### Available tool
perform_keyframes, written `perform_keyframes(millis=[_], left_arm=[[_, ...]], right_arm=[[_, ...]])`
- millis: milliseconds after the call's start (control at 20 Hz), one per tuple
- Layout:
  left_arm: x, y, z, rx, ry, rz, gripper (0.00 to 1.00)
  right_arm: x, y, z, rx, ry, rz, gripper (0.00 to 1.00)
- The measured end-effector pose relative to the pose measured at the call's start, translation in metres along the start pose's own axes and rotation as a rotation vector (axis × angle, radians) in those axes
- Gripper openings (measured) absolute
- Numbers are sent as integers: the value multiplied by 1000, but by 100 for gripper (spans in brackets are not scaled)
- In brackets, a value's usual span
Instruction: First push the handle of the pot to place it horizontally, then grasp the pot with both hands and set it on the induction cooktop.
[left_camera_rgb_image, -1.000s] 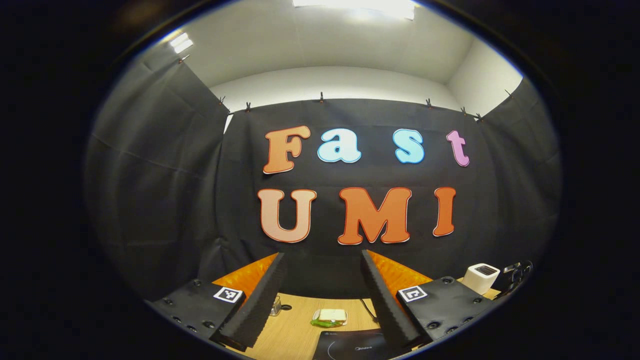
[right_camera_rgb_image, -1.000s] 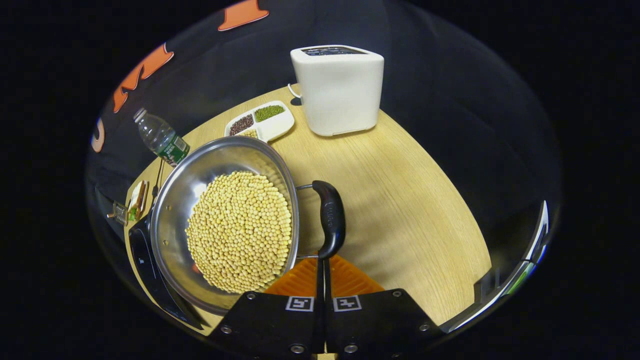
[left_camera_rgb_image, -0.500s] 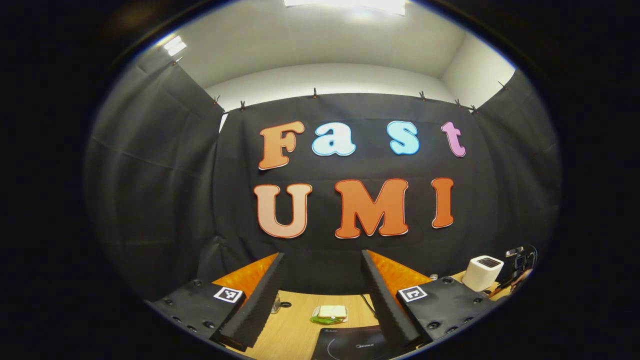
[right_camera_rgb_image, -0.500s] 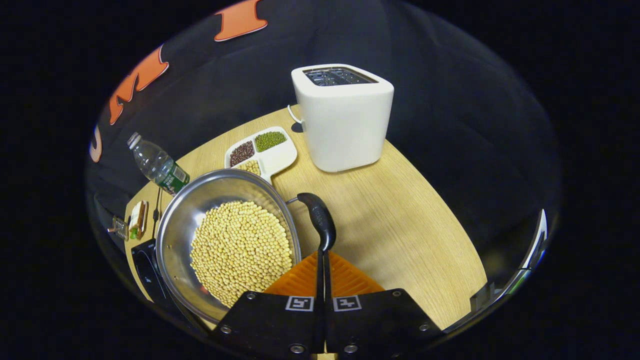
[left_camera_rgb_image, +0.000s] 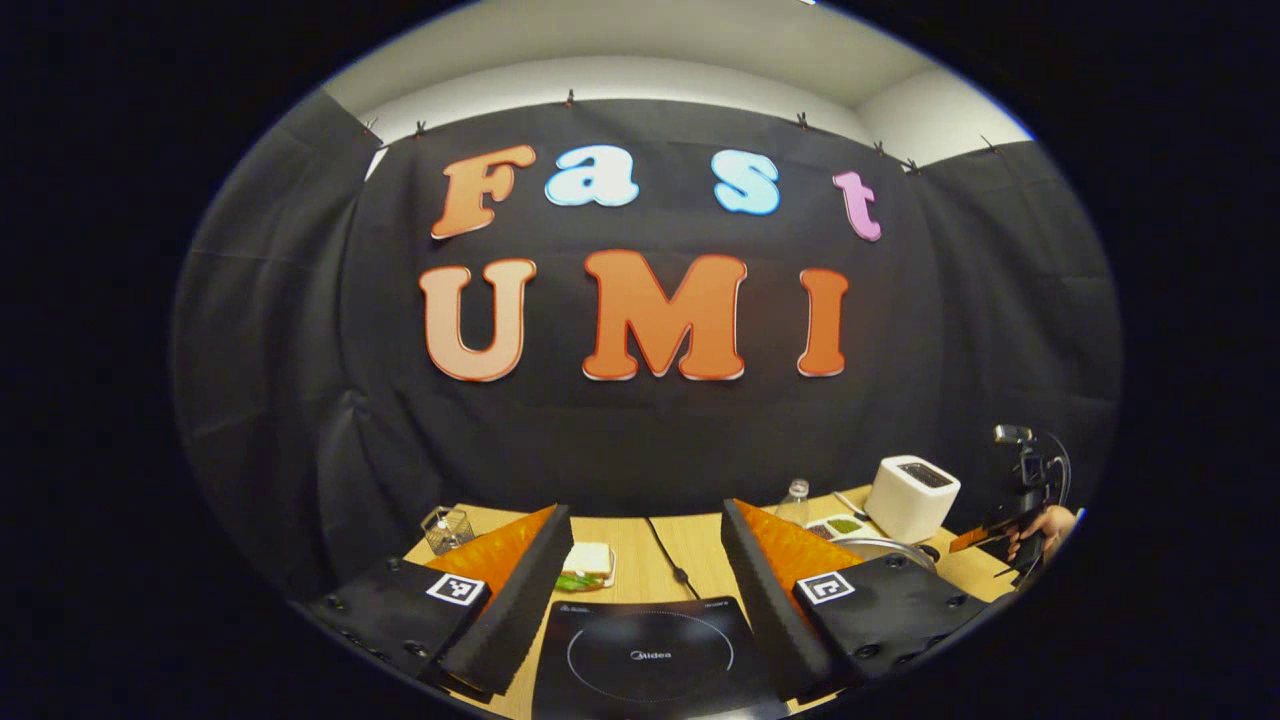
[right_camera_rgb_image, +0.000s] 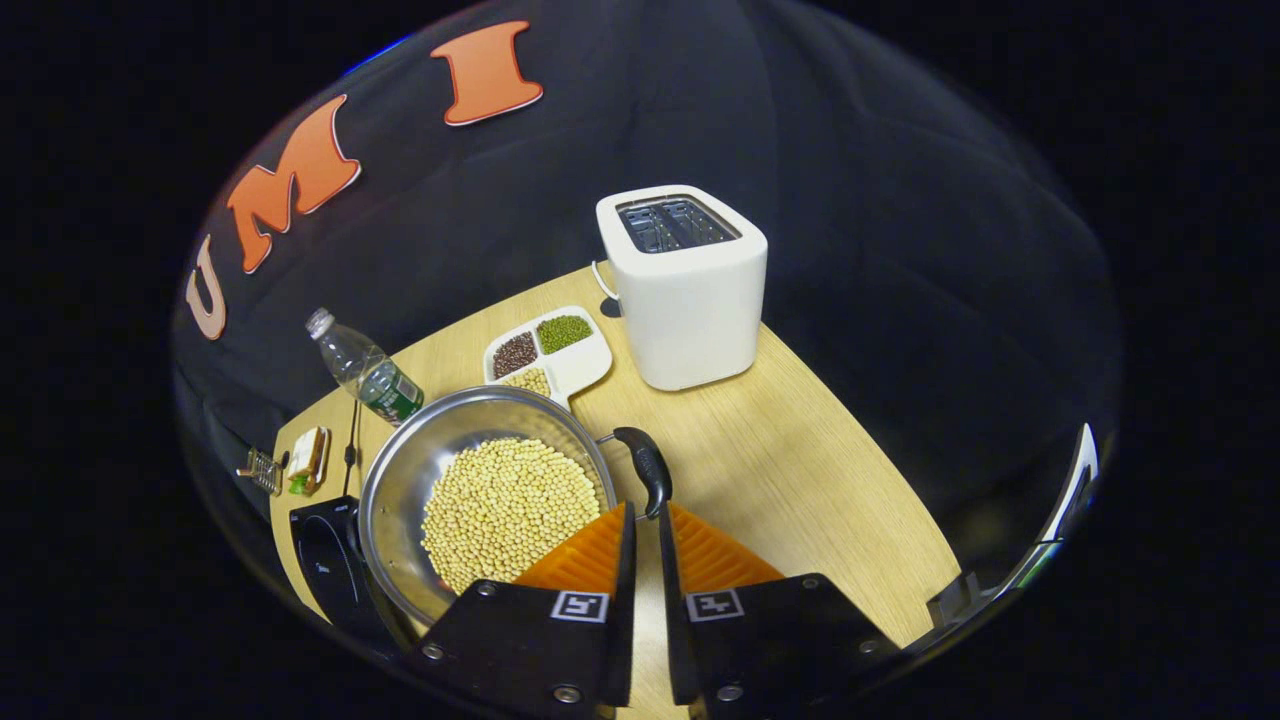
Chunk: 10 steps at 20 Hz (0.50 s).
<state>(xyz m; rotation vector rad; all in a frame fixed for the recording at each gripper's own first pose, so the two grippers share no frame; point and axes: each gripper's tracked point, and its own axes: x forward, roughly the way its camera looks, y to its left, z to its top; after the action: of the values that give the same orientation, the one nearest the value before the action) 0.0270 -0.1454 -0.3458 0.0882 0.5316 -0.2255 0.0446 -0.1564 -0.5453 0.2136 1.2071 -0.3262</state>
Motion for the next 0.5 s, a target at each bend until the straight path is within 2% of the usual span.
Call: perform_keyframes(millis=[150,300,400,450,500], left_arm=[[22,-37,-43,-4,139,-62,98],[39,-73,-81,-29,258,-123,99],[48,-88,-112,-24,349,-141,98],[56,-96,-125,-28,388,-151,99],[60,-104,-136,-34,427,-160,98]], right_arm=[[-9,8,3,-29,-29,33,29],[-13,13,6,-60,-47,43,51],[-11,16,5,-75,-45,52,60],[-9,16,5,-85,-46,55,59],[-6,17,6,-96,-49,53,70]])
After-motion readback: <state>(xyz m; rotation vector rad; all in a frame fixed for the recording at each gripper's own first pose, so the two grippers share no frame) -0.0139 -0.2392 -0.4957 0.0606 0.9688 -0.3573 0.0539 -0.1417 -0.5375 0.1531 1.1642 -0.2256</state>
